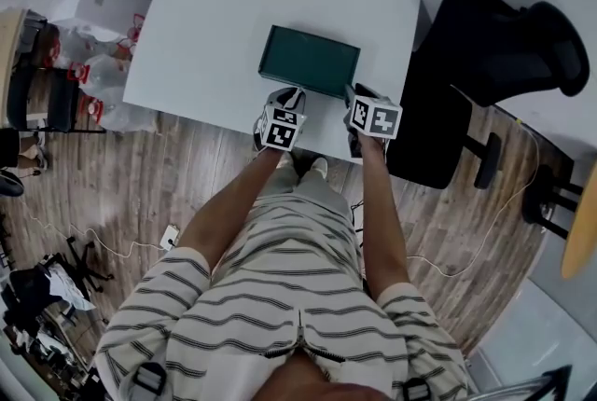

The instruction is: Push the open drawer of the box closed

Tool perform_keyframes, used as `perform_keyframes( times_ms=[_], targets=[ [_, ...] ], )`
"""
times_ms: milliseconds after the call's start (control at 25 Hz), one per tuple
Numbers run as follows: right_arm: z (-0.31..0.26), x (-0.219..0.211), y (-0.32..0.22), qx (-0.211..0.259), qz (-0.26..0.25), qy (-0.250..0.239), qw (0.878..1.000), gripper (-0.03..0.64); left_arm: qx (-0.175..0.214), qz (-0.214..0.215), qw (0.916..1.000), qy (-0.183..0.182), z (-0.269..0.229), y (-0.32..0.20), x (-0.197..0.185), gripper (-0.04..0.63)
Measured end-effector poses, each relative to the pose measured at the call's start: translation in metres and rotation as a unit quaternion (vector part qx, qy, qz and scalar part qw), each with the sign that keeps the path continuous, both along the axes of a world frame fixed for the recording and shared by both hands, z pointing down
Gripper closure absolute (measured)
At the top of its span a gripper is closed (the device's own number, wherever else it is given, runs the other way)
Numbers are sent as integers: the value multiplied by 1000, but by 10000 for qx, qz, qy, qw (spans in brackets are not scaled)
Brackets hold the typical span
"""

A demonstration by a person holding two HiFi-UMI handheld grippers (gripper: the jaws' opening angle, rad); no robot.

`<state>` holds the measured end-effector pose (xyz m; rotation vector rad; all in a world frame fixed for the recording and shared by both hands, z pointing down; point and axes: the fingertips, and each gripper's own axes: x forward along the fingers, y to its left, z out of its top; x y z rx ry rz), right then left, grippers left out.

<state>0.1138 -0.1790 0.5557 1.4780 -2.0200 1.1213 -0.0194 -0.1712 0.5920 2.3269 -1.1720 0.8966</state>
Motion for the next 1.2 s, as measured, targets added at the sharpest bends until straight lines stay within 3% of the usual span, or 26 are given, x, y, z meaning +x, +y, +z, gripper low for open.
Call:
perform_keyframes(
  times_ms=[360,680,1000,1200],
  targets=[
    [-28,-1,32,477,77,-214,9986,503,112,-208,9995,222,-31,17,-12,551],
    [-66,-13,61,1000,-271,112,9946,531,331,-445,9943,908,-86,35,-14,592],
    [-116,-20,82,1633,-358,186,9857,623,816,-399,9880,1246,-148,55,-15,592],
    [-142,-21,91,2045,-321,203,9781,621,1138,-254,9842,1331,-181,65,-11,592]
  ],
)
